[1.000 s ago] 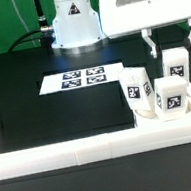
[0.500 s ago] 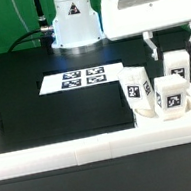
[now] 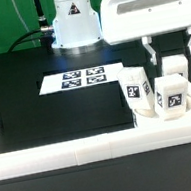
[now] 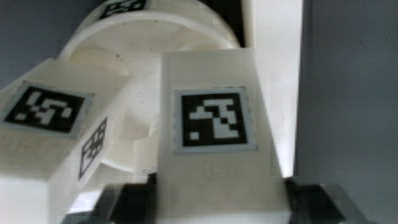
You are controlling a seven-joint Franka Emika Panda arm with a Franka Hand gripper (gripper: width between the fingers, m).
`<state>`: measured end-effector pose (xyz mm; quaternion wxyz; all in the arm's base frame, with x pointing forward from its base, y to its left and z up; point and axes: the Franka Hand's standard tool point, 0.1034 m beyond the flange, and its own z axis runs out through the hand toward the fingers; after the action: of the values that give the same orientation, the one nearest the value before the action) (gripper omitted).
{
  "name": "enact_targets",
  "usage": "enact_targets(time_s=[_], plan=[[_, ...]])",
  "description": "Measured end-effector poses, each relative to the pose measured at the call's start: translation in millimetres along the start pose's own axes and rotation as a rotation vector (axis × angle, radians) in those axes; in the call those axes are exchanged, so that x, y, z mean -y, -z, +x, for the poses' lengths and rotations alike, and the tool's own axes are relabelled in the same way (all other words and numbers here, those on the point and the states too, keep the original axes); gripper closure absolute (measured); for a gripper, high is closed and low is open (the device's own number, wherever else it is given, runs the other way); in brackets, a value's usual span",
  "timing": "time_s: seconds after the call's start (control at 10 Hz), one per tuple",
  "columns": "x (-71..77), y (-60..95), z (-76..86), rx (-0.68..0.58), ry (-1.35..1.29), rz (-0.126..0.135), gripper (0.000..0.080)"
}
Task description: Assemble stool
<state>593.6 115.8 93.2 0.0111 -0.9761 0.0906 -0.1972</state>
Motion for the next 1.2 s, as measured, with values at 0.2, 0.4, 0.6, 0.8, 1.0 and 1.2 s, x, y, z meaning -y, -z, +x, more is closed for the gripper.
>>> enact_targets(time_s=[0.2, 0.4, 0.6, 0.8, 1.0, 1.2], plan=[[-1.1, -1.4, 3.5, -0.035, 0.006, 0.004, 0.0463], [-1.1, -1.7, 5.0, -0.051, 0.01, 0.007, 0.0463], [-1.1, -1.7, 5.0, -0.05, 0.01, 0.007, 0.0399], [-2.0, -0.1, 6.4, -0.045, 0.007, 0.005, 0.0173], [-2.3, 8.1, 10.5, -0.031, -0.001, 0.007, 0.0154], [-2.5, 8.5, 10.1, -0.026, -0.002, 0.006, 0.0151]])
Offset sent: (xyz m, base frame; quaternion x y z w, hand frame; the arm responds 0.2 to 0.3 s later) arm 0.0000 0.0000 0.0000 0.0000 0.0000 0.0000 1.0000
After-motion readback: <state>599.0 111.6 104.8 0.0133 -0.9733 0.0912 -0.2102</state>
